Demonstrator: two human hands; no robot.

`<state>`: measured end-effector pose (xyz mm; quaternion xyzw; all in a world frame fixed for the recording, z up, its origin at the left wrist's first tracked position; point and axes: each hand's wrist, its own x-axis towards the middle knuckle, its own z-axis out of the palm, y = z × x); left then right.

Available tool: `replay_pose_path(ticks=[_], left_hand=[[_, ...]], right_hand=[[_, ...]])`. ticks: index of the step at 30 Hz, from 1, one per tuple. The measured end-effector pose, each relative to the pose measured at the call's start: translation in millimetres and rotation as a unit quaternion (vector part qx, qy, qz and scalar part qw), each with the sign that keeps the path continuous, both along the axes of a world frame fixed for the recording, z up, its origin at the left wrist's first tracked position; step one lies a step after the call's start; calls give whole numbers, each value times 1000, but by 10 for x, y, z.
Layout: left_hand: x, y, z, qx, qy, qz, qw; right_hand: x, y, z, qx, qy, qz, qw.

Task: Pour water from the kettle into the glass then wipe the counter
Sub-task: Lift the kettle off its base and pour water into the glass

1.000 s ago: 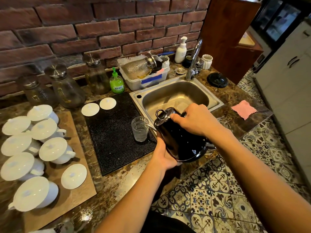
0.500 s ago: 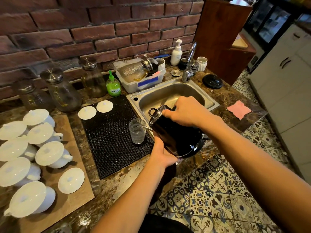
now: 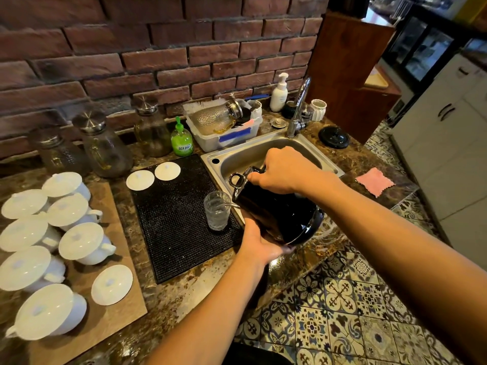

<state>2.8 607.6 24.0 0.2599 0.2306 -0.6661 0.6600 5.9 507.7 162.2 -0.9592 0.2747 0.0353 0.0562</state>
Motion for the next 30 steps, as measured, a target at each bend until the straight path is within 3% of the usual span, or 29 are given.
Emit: replay_pose_path(ticks=[30], left_hand=[[-74, -50, 64, -19, 95, 71, 993]], right_hand=[[83, 107, 186, -12, 7, 38, 999]])
